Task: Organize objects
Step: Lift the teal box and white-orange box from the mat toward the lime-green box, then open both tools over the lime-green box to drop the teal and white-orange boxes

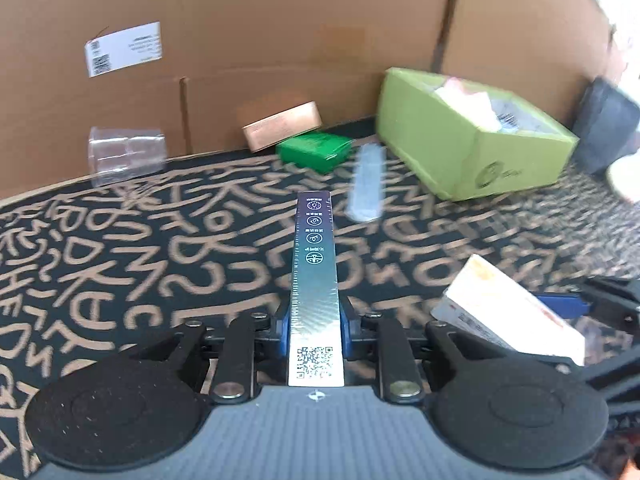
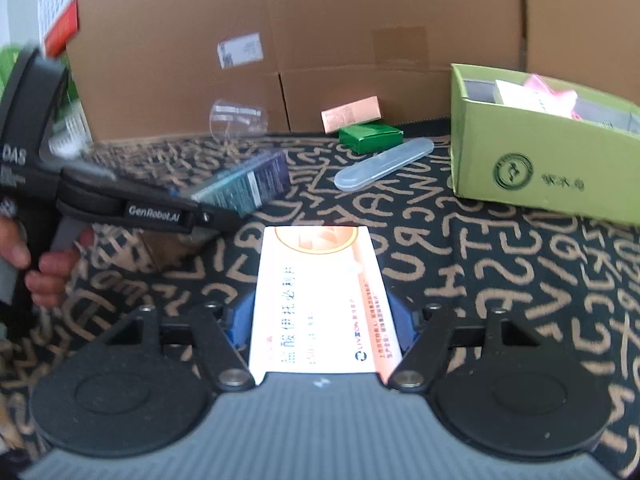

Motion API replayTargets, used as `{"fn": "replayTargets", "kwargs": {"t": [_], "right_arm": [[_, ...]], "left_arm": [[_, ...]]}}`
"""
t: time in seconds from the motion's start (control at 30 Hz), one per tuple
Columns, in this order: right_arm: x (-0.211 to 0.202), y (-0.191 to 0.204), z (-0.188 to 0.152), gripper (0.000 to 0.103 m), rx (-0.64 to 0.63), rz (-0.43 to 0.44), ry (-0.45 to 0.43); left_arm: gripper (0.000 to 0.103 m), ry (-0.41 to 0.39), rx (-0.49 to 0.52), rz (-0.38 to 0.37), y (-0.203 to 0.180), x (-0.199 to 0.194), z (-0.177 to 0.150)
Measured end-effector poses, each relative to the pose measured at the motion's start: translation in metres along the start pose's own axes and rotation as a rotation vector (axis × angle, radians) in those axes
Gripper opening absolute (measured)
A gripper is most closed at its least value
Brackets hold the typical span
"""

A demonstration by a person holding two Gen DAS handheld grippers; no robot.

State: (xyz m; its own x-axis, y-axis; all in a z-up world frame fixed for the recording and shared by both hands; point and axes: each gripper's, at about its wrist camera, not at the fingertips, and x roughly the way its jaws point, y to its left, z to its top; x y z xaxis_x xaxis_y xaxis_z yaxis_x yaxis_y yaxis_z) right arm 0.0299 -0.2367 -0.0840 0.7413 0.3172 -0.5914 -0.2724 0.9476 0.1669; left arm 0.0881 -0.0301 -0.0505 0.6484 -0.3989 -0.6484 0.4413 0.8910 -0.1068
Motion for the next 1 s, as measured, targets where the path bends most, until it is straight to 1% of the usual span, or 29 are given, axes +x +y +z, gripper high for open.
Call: {"fn": "replayTargets", "kwargs": {"t": [0.17, 0.23, 0.33, 0.47, 0.53, 0.6, 0.73, 0.83, 1.0], "right_arm": [[-0.041, -0.026, 0.02, 0.067, 0.032, -0.054, -0.119], [-0.057, -0.04, 0.031, 0.067, 0.041, -0.098, -0.171], [-0.075, -0.064, 0.048, 0.067, 0.047, -0.179, -0.238], [-0.083, -0.1, 0.075, 0.067, 0.035, -0.303, -0.302], [-0.079, -0.122, 0.088, 0.067, 0.037, -0.367, -0.331], [-0.07, -0.144, 0.103, 0.067, 0.042, -0.427, -0.337], [-0.049, -0.186, 0.126, 0.067, 0.054, -0.485, -0.353], [-0.033, -0.213, 0.138, 0.067, 0.08, -0.491, -0.357], [-0.006, -0.237, 0.144, 0.067, 0.071, -0.496, -0.348]], "left_arm": [[0.022, -0.094, 0.036, -0.07, -0.03, -0.02, 0.027], [0.022, -0.131, 0.054, -0.098, -0.044, -0.024, 0.042], [0.022, -0.175, 0.078, -0.116, -0.069, -0.023, 0.066], [0.022, -0.218, 0.1, -0.153, -0.104, -0.014, 0.097], [0.022, -0.229, 0.099, -0.165, -0.121, -0.005, 0.112], [0.023, -0.24, 0.105, -0.171, -0.138, 0.005, 0.126], [0.023, -0.256, 0.111, -0.162, -0.165, 0.032, 0.15], [0.023, -0.264, 0.124, -0.138, -0.18, 0.052, 0.163], [0.023, -0.258, 0.13, -0.114, -0.193, 0.078, 0.174]]}}
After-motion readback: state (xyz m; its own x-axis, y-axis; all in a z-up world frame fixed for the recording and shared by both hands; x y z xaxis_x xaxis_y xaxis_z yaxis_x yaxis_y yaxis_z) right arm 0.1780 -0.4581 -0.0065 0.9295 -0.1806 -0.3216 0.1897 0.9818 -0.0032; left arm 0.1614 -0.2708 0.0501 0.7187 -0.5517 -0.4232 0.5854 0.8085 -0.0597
